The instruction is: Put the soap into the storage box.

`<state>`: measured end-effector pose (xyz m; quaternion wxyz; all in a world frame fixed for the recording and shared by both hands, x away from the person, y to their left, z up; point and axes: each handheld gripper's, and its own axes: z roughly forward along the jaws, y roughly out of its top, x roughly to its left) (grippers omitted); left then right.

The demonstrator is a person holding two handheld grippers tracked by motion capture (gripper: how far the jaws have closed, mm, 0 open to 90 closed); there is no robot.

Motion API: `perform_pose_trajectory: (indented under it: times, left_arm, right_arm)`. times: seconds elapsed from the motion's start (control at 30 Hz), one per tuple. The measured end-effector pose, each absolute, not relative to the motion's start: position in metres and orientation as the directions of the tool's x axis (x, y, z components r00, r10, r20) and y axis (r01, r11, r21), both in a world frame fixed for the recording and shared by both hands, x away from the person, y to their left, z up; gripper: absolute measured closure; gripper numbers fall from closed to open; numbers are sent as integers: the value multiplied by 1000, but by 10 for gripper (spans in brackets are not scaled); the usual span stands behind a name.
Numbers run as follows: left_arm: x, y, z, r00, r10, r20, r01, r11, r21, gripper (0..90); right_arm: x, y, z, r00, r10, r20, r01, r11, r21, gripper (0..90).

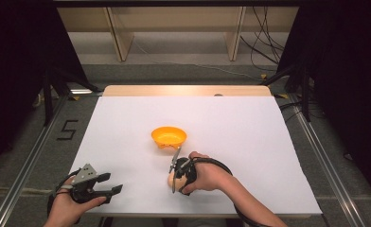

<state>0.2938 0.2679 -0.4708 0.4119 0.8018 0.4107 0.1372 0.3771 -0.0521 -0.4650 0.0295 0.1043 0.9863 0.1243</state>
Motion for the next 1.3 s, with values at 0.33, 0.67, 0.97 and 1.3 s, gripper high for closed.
perform_pose_trajectory:
  times: [0.33, 0.67, 0.97, 1.3]
  left_arm:
    - [294, 268, -471, 623, 775, -112, 535, -317, 783, 321]
    - [294, 269, -471, 626, 772, -113, 539, -323, 778, 321]
    - [294, 269, -471, 624, 773, -110, 536, -322, 781, 321]
    - [293, 269, -471, 624, 774, -107, 536, -325, 779, 321]
  right_arm:
    - [374, -54, -464, -962, 272, -16, 261, 935, 238, 330]
    - [373, -56, -464, -958, 286, -19, 272, 928, 256, 331]
    - [372, -58, -467, -958, 287, 7, 275, 908, 316, 332]
    - [370, -60, -467, -960, 282, 6, 267, 903, 336, 332]
